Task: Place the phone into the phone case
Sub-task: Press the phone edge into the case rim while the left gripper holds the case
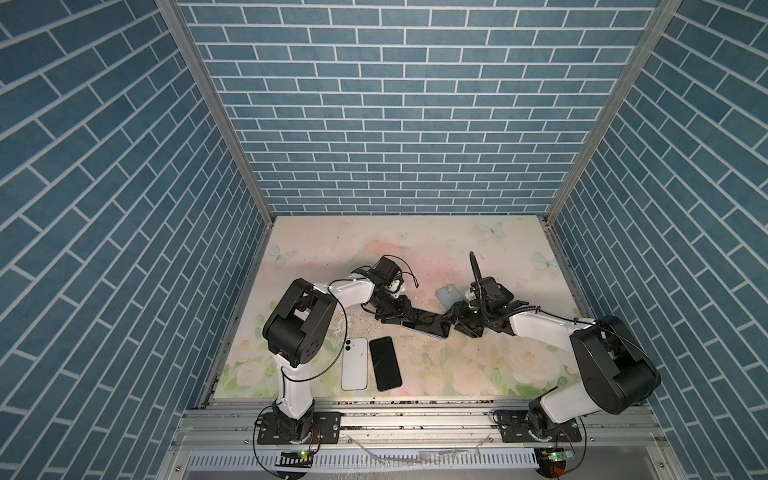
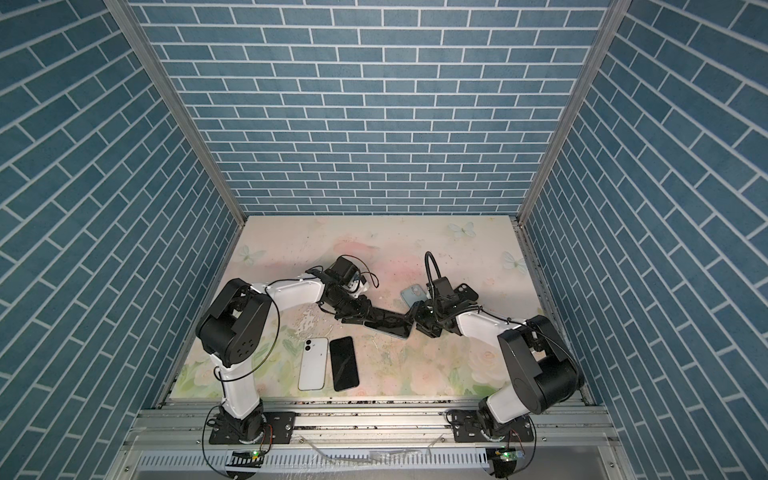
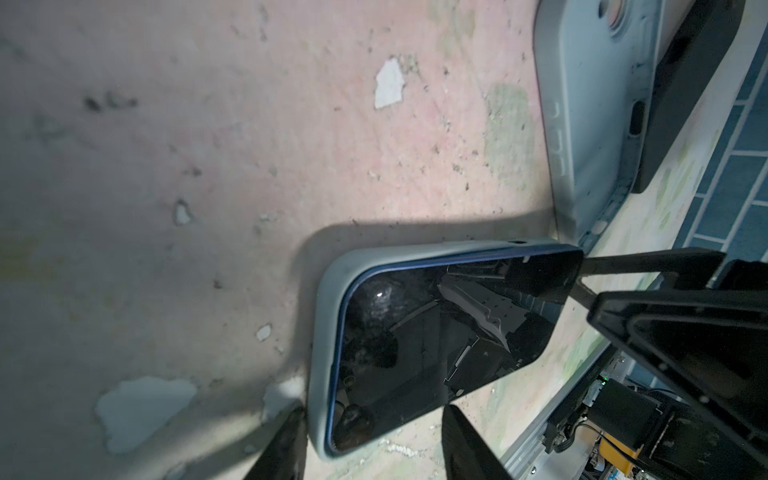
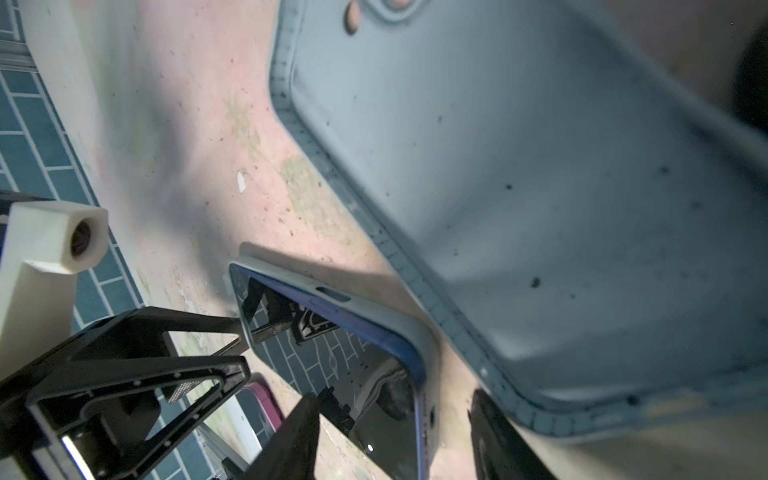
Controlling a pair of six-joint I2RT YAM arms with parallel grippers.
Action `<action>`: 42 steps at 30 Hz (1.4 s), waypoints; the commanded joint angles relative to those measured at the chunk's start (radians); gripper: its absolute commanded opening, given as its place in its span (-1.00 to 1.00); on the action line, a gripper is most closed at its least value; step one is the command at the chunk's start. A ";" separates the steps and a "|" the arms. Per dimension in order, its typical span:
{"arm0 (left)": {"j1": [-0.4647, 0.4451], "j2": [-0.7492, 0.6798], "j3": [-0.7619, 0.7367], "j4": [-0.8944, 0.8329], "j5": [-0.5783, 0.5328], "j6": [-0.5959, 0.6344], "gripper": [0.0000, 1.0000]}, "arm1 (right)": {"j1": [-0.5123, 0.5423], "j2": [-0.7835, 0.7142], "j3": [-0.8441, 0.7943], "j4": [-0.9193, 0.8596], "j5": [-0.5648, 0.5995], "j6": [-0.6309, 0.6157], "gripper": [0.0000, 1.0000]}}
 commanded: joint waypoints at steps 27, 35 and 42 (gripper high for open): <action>0.018 0.105 0.169 -0.189 -0.039 0.177 -0.22 | 0.026 -0.094 -0.031 -0.095 -0.013 -0.091 -0.58; 0.018 0.123 0.170 -0.216 -0.048 0.180 -0.34 | 0.036 -0.022 -0.058 -0.016 -0.021 -0.062 -0.59; 0.015 0.132 0.158 -0.200 -0.012 0.176 -0.53 | 0.065 0.033 -0.058 0.047 -0.036 -0.036 -0.64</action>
